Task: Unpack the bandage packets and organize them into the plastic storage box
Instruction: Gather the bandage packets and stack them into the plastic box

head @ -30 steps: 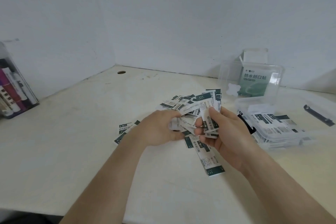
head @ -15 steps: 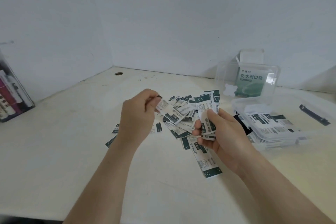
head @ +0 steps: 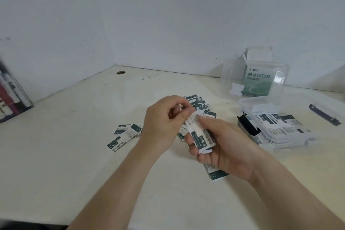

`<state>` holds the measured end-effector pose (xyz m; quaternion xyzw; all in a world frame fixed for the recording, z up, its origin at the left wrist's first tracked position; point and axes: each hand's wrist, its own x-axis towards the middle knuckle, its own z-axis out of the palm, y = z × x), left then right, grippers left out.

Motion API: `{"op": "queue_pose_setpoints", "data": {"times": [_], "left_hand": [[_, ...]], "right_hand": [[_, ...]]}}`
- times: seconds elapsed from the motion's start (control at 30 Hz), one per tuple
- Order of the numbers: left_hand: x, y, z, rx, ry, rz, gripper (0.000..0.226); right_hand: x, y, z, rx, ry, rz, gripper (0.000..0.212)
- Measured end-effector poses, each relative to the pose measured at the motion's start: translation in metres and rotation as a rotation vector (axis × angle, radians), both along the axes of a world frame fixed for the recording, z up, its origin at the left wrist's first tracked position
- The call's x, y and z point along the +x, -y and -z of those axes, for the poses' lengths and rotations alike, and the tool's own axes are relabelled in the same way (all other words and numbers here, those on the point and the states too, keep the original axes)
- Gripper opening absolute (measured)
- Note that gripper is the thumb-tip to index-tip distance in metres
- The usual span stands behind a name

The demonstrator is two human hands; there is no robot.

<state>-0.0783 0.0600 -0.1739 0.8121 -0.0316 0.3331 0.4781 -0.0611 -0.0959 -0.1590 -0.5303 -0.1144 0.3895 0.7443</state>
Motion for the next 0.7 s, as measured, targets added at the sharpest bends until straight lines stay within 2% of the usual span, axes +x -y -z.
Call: {"op": "queue_pose_setpoints", "data": {"times": [0.03, 0.13, 0.2, 0.27, 0.37, 0.5, 0.63, 0.7], "left_hand": [[0.000, -0.001, -0.001, 0.005, 0.003, -0.008, 0.014], [-0.002, -0.001, -0.001, 0.003, -0.128, 0.069, 0.035], [-0.004, 0.004, -0.002, -0.008, -0.162, 0.142, 0.025], [-0.006, 0.011, -0.003, 0.015, -0.136, 0.101, 0.010], [-0.006, 0.013, -0.004, -0.033, -0.120, 0.025, 0.016], [-0.005, 0.013, -0.004, -0.036, -0.152, 0.037, 0.013], [-0.007, 0.017, -0.002, 0.031, -0.190, 0.079, 0.012], [-0.006, 0.010, -0.005, 0.018, -0.217, 0.074, 0.012]], "right_hand": [[0.000, 0.000, 0.000, -0.010, -0.001, -0.023, 0.030], [-0.003, 0.000, 0.000, -0.042, 0.009, -0.086, 0.023], [-0.004, 0.000, -0.001, -0.066, 0.033, -0.085, 0.026], [-0.003, 0.000, -0.001, -0.095, 0.061, -0.032, 0.035], [0.000, -0.001, 0.001, -0.068, 0.038, 0.089, 0.039], [0.001, -0.004, 0.004, 0.000, -0.020, 0.224, 0.026], [0.003, -0.002, 0.005, 0.015, 0.013, 0.142, 0.033], [0.006, 0.001, 0.004, 0.017, 0.064, 0.046, 0.029]]}}
